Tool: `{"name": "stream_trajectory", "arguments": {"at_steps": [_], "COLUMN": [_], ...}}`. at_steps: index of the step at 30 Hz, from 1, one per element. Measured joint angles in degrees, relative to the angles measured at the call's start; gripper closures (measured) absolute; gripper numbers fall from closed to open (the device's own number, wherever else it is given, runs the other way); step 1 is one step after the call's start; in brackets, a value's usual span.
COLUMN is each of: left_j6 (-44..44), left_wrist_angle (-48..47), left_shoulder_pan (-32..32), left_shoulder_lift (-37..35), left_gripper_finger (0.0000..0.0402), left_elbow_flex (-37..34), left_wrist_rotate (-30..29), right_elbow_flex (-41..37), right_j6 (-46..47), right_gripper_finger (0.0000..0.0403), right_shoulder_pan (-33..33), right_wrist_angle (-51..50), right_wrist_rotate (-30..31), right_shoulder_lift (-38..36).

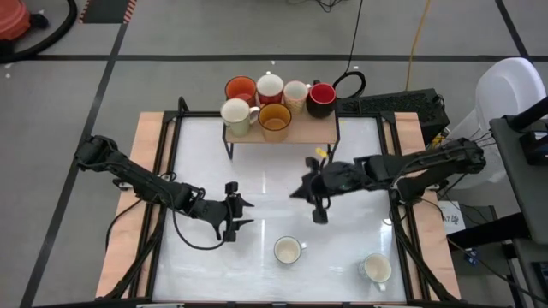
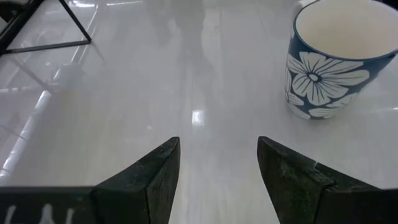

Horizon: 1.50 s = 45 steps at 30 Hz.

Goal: Place coffee mugs
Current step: Put the blue patterned mug on the shelf

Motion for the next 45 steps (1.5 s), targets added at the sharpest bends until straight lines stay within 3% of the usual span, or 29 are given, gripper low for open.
{"name": "stream_trajectory", "arguments": {"at_steps": [7, 19, 26, 31, 45], "left_j6": [-0.27, -1.80, -2.05, -2.47, -2.84], "left_wrist_angle": [0.21, 1.42, 1.26, 1.28, 1.28], "left_shoulder_pan": [0.02, 0.02, -0.04, -0.04, -0.04], "left_shoulder_lift": [0.02, 0.02, 0.00, 0.00, 0.00], "left_gripper_finger": [0.0183, 0.0183, 0.0183, 0.0183, 0.0183], "left_elbow_flex": [0.00, 0.00, 0.00, 0.00, 0.00], "left_wrist_rotate": [-0.02, -0.04, -0.04, -0.04, -0.04], "right_elbow_flex": [1.72, 9.10, 11.57, 11.58, 11.51], "right_j6": [2.89, -0.08, 1.82, 3.34, 0.76], "right_gripper_finger": [0.0403, 0.0389, 0.0327, 0.0292, 0.0280], "right_shoulder_pan": [6.62, 13.03, 14.02, 13.93, 13.95], "right_wrist_angle": [-4.09, -9.92, -14.26, -15.39, -10.65], "right_wrist_rotate": [-8.18, -5.85, -6.29, -10.31, -16.67], "right_shoulder_lift": [5.08, 10.04, 14.39, 17.60, 23.81]}}
